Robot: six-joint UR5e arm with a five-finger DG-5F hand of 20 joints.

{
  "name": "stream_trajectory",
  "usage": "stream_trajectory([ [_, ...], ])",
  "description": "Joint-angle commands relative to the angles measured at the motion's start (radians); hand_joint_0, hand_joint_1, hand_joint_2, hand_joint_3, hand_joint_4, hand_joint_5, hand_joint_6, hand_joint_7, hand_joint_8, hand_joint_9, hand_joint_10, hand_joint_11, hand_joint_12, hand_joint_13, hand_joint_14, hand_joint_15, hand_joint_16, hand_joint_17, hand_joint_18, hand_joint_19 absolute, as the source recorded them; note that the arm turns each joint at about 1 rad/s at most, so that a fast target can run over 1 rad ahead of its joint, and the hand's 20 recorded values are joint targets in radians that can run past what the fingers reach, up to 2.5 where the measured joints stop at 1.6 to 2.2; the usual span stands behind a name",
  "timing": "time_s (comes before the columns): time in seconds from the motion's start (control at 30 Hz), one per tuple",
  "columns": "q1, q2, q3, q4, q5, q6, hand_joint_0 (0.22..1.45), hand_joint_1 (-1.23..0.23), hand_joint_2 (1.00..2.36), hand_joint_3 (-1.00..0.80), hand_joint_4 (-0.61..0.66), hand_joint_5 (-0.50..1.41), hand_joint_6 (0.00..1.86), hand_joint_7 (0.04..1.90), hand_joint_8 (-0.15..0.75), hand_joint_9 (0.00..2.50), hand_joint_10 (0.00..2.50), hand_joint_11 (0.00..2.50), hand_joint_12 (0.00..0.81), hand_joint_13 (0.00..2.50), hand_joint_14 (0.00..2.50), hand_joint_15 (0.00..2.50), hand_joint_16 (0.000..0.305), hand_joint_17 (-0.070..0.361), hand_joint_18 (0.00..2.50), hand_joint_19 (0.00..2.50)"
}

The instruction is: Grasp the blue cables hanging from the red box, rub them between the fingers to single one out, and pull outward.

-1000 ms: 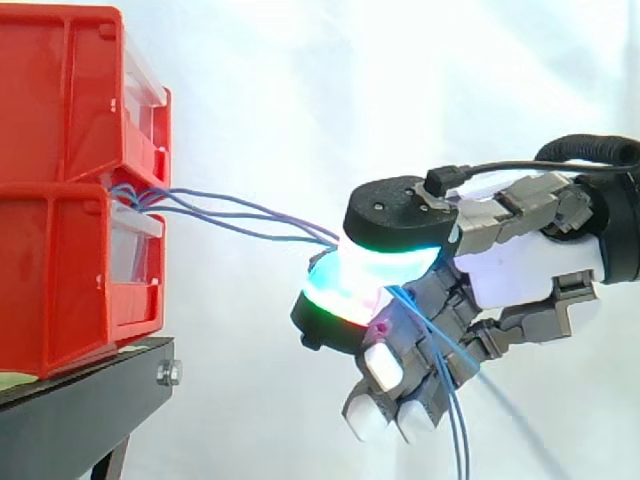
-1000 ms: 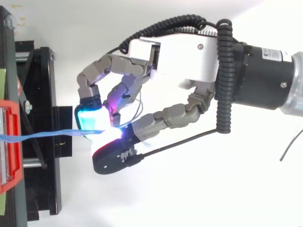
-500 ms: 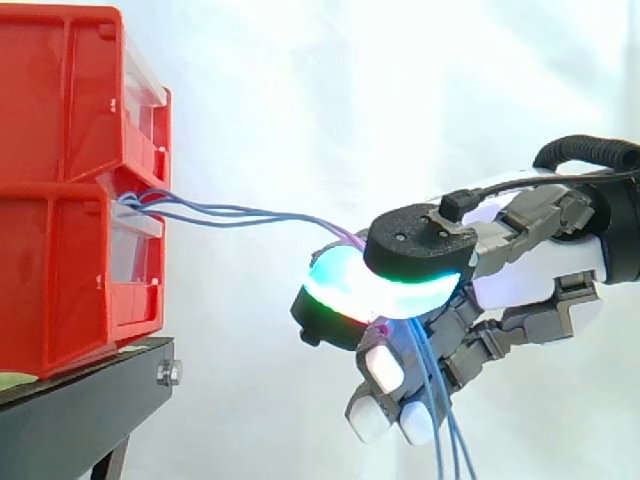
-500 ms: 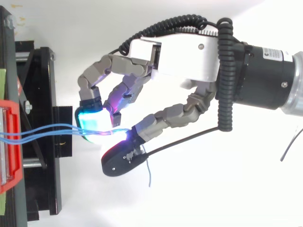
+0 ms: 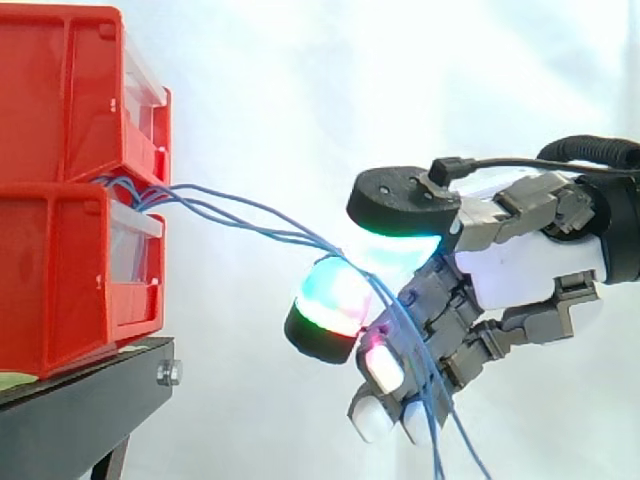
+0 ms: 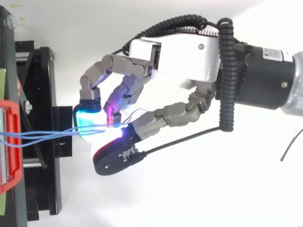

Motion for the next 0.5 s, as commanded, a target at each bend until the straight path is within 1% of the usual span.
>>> stream_trajectory([
  [0.0, 0.000, 0.000, -0.001, 0.000, 0.000, 0.000, 0.47, -0.70, 1.00, -0.50, 0.09, -0.17, 0.85, 0.88, 0.322, 1.00, 0.02, 0.63, 0.412, 0.86, 0.02, 0.43, 0.058, 0.130, 0.85, 0.48],
  [0.17, -0.002, 0.000, 0.001, 0.000, 0.000, 0.000, 0.46, -0.66, 1.00, -0.50, 0.10, -0.17, 0.84, 0.87, 0.330, 0.99, 0.02, 0.62, 0.424, 0.87, 0.02, 0.43, 0.060, 0.134, 0.86, 0.49],
  [0.2, -0.003, -0.001, -0.001, -0.002, -0.006, 0.000, 0.46, -0.65, 1.00, -0.50, 0.10, -0.17, 0.84, 0.87, 0.329, 0.99, 0.02, 0.61, 0.426, 0.87, 0.02, 0.43, 0.060, 0.135, 0.86, 0.49],
  [0.27, -0.003, 0.000, -0.001, -0.002, -0.009, 0.000, 0.47, -0.63, 1.00, -0.50, 0.10, -0.17, 0.84, 0.88, 0.320, 0.99, 0.02, 0.62, 0.418, 0.86, 0.02, 0.42, 0.059, 0.132, 0.85, 0.49],
  [0.3, -0.003, 0.000, 0.001, -0.002, -0.011, 0.000, 0.51, -0.63, 1.00, -0.50, 0.08, -0.17, 0.83, 0.90, 0.312, 0.98, 0.02, 0.62, 0.404, 0.85, 0.02, 0.43, 0.056, 0.126, 0.82, 0.51],
  [0.37, -0.005, 0.000, 0.001, -0.003, -0.011, 0.000, 0.54, -0.63, 1.00, -0.49, 0.07, -0.17, 0.84, 0.92, 0.305, 0.97, 0.02, 0.63, 0.395, 0.84, 0.02, 0.44, 0.054, 0.122, 0.81, 0.53],
  [0.43, -0.005, 0.000, 0.001, -0.005, -0.012, 0.000, 0.58, -0.63, 1.01, -0.37, 0.06, -0.17, 0.84, 0.94, 0.299, 0.97, 0.02, 0.63, 0.386, 0.83, 0.02, 0.43, 0.053, 0.119, 0.79, 0.54],
  [0.47, -0.005, 0.005, 0.001, -0.005, -0.012, 0.000, 0.58, -0.63, 1.01, -0.35, 0.06, -0.17, 0.85, 0.94, 0.299, 0.97, 0.02, 0.64, 0.384, 0.83, 0.02, 0.43, 0.053, 0.119, 0.79, 0.54],
])
